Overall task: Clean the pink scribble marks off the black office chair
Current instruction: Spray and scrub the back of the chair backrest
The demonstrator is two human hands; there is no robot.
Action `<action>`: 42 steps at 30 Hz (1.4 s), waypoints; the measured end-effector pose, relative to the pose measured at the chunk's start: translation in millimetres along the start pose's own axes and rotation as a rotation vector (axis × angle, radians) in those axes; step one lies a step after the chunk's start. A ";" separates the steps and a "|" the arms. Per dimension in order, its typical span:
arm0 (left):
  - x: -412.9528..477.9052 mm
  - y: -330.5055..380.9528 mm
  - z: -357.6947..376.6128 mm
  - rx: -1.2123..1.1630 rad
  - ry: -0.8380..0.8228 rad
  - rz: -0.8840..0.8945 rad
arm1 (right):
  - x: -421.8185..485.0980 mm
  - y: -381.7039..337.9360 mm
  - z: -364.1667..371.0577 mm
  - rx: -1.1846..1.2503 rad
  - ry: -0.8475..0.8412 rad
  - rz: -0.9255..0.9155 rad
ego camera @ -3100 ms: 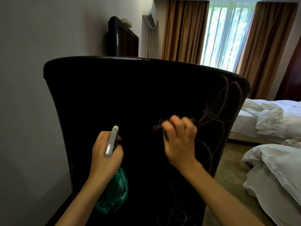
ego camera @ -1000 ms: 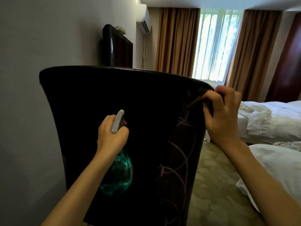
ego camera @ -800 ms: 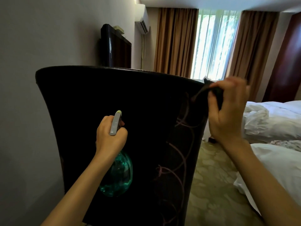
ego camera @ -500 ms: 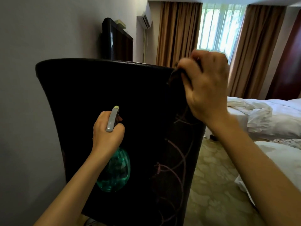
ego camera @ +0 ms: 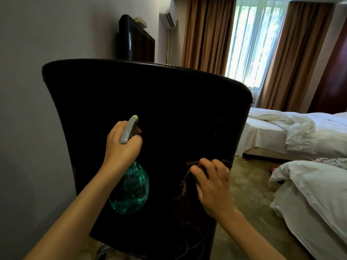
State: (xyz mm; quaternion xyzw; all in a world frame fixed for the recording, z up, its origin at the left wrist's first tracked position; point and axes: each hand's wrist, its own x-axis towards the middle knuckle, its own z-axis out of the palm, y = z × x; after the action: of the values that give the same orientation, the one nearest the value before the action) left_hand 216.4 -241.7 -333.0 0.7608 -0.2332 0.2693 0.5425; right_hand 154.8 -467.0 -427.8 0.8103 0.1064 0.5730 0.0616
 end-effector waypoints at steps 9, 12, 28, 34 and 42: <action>-2.9 -5.1 -8.5 -0.031 -0.033 0.044 | 149.6 28.4 -79.7 0.061 0.421 0.084; -1.1 -5.8 -10.9 -0.047 -0.030 0.034 | 147.9 35.0 -62.5 -0.003 0.366 0.025; -0.1 -6.8 -12.3 -0.065 -0.048 0.005 | -3.1 -0.8 -17.7 0.078 0.038 0.061; -8.5 -5.2 -11.0 -0.080 -0.006 0.021 | 136.0 4.7 -68.2 0.153 0.444 0.176; -15.1 -25.2 -8.4 -0.034 0.009 -0.029 | 83.0 -18.4 10.2 -0.120 0.244 0.097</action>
State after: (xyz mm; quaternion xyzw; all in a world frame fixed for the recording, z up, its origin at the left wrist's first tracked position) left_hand 220.1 -225.1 -358.5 0.7537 -0.2240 0.2608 0.5601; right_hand 189.2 -428.8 -359.3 0.7336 0.0395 0.6750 0.0689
